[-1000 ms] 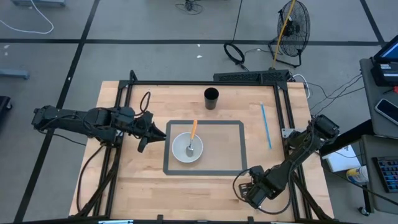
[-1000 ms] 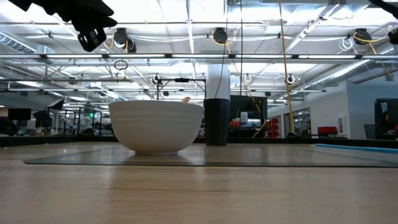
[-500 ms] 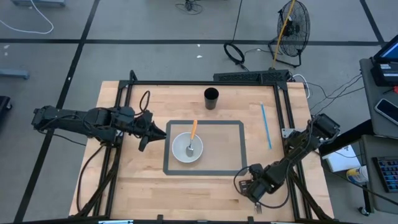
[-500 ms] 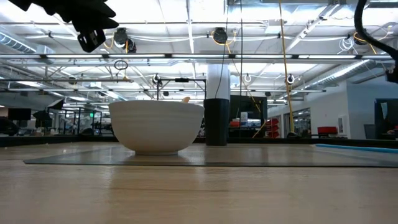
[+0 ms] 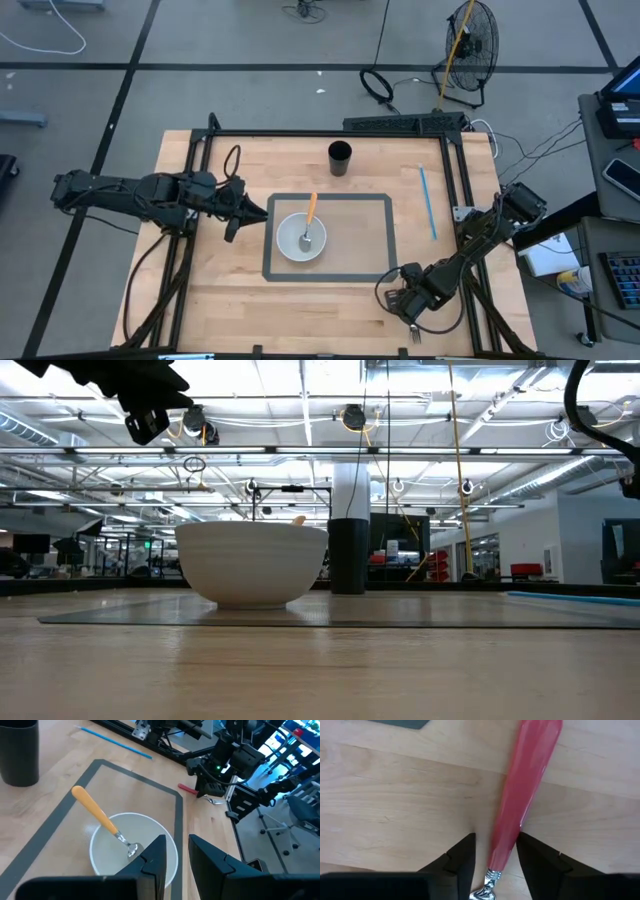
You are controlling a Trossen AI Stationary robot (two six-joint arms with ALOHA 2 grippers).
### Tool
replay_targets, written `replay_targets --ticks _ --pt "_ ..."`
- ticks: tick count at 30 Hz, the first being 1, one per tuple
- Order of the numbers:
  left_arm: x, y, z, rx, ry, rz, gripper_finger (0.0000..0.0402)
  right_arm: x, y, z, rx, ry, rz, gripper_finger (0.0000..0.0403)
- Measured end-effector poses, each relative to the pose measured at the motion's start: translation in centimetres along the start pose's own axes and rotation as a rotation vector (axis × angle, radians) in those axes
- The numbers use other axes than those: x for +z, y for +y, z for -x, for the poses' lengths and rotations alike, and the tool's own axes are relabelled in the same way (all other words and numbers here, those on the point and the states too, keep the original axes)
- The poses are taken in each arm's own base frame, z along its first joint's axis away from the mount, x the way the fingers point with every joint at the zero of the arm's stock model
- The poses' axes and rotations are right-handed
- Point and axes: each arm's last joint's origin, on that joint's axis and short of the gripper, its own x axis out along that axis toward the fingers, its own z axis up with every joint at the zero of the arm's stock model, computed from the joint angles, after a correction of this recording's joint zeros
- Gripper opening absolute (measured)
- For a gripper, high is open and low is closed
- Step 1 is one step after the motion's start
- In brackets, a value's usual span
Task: Pick & Place Utensil
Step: Put the pink fork into the white bowl on the light brown mat
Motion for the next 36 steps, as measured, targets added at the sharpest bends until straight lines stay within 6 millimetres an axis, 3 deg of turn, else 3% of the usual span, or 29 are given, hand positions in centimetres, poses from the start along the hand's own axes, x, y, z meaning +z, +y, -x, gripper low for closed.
replay_targets --ticks 14,36 --pt "0.24 -0.03 0.00 0.012 -0.032 -0.002 0.0085 0.02 -0.11 -0.05 -0.013 0.002 0.032 0.0053" --pt "0.25 -0.04 0.01 0.013 -0.035 0.019 0.0085 -0.19 -0.64 0.68 0.015 -0.026 0.051 0.0053"
